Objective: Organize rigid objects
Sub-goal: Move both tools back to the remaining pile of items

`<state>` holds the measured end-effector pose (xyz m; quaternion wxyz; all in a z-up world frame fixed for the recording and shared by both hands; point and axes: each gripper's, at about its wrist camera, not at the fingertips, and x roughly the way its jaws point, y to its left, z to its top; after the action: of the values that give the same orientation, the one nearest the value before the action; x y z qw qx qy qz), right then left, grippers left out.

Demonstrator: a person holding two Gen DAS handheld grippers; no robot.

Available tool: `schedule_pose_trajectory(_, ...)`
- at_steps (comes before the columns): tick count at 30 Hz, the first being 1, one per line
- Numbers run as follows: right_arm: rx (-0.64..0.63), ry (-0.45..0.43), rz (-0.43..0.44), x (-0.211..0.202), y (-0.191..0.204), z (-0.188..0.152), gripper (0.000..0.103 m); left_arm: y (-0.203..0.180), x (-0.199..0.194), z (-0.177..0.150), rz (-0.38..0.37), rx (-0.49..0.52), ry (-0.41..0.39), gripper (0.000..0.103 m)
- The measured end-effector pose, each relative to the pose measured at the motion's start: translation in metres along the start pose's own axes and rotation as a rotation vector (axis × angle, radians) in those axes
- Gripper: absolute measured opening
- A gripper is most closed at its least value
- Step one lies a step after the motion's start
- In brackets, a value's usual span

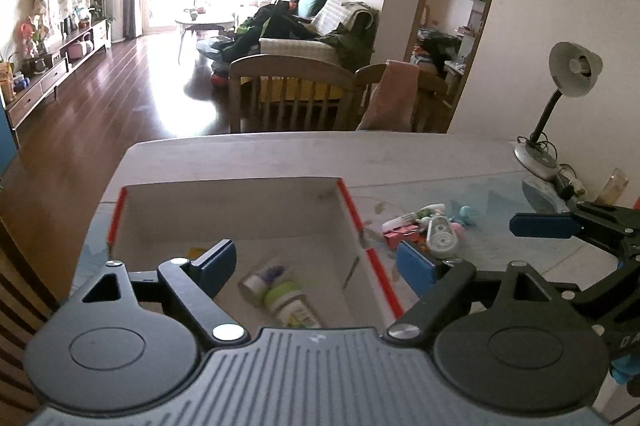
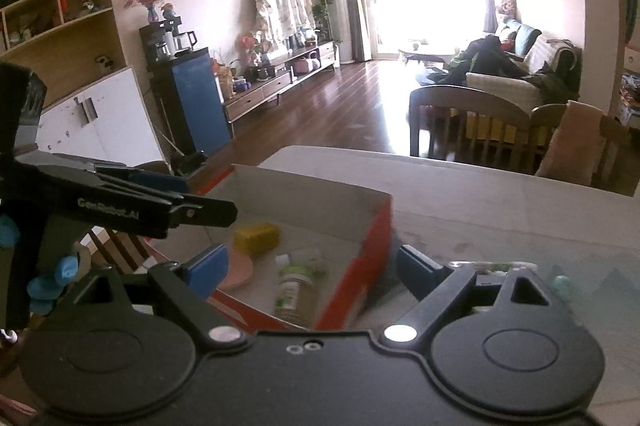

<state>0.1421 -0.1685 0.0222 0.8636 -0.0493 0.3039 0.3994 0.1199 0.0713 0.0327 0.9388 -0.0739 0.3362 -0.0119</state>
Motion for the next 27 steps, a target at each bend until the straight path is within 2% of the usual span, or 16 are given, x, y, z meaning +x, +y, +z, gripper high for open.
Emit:
schedule_pose_trajectory(6, 0.009, 0.008, -0.026, -0.014, -0.036, -0.010, 0.091, -0.032, 0.015, -0.001, -0.020, -0.016, -0.009, 0.098)
schedule_pose_trajectory(12, 0.031, 0.022, -0.059, -0.026, -0.080, -0.019, 0.091, -0.074, 0.036, -0.004, -0.034, 0.003, -0.016, 0.103)
schedule_pose_trajectory(15, 0.042, 0.031, -0.073, -0.031, -0.099, -0.026, 0.091, -0.097, 0.049, -0.008, -0.067, 0.021, -0.001, 0.103)
schedule_pose_trajectory(27, 0.065, 0.093, -0.146, -0.029, -0.181, -0.050, 0.089, -0.159, 0.113, -0.032, -0.092, 0.019, 0.081, 0.103)
